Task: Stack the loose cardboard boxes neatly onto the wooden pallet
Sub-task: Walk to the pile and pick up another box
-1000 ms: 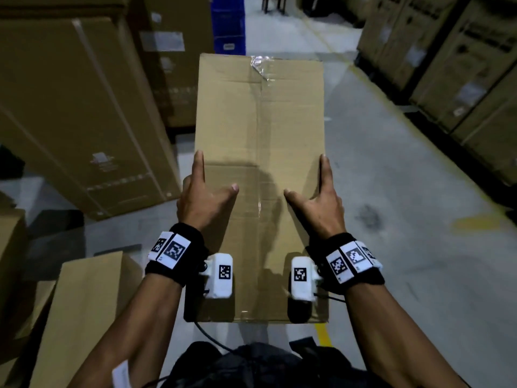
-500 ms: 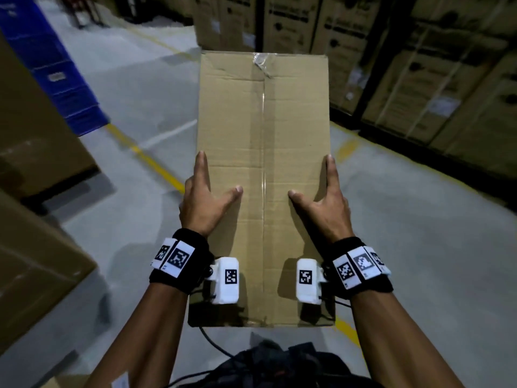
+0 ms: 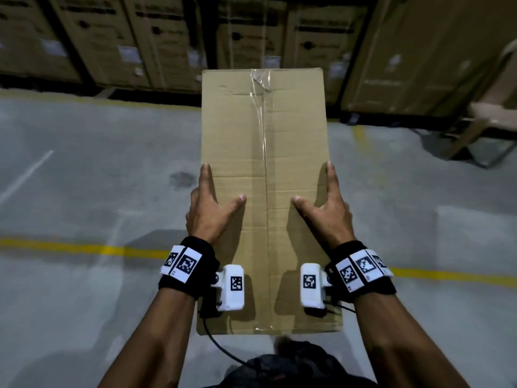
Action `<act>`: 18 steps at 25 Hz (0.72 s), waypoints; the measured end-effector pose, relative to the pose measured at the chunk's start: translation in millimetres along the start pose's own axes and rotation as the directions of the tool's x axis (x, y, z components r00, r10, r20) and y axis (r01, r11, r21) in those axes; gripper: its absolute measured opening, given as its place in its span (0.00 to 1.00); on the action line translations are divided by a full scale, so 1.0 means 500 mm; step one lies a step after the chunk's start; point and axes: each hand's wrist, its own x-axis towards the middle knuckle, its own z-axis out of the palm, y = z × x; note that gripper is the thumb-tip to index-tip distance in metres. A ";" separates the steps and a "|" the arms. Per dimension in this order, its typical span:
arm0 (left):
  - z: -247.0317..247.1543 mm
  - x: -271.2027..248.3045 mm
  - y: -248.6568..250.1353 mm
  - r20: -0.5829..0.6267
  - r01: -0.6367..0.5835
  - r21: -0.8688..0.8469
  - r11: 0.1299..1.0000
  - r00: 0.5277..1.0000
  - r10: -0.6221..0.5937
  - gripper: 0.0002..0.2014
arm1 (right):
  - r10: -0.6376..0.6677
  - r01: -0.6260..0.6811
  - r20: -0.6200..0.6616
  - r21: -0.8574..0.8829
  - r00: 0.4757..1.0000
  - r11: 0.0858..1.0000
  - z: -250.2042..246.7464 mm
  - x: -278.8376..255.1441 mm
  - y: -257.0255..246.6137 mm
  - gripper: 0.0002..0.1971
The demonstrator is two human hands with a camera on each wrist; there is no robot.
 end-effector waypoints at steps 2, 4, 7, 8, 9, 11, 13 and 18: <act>0.065 -0.011 0.045 0.086 -0.051 0.000 0.999 0.995 0.050 0.49 | 0.054 -0.053 -0.082 0.016 0.995 0.998 -0.063 -0.008 0.048 0.50; 0.143 -0.028 0.098 0.170 -0.109 -0.001 0.994 0.980 0.108 0.49 | 0.109 -0.106 -0.158 0.028 0.981 0.994 -0.136 -0.010 0.105 0.50; 0.278 -0.052 0.177 0.260 -0.179 -0.005 0.984 0.950 0.174 0.49 | 0.180 -0.175 -0.250 0.042 0.951 0.984 -0.253 -0.002 0.196 0.50; 0.293 -0.056 0.187 0.273 -0.187 -0.007 0.982 0.945 0.182 0.50 | 0.181 -0.175 -0.254 0.046 0.950 0.983 -0.266 0.001 0.208 0.50; 0.362 -0.071 0.226 0.303 -0.214 -0.016 0.977 0.930 0.209 0.50 | 0.202 -0.191 -0.291 0.064 0.935 0.979 -0.322 0.008 0.251 0.50; 0.459 -0.095 0.285 0.352 -0.236 -0.017 0.972 0.908 0.227 0.50 | 0.233 -0.223 -0.332 0.069 0.914 0.972 -0.407 0.025 0.318 0.51; 0.562 -0.122 0.353 0.398 -0.266 -0.035 0.963 0.880 0.258 0.50 | 0.265 -0.249 -0.372 0.091 0.890 0.964 -0.497 0.042 0.383 0.51; 0.789 -0.175 0.506 0.507 -0.347 -0.058 0.936 0.798 0.327 0.50 | 0.337 -0.302 -0.483 0.152 0.808 0.941 -0.693 0.066 0.514 0.50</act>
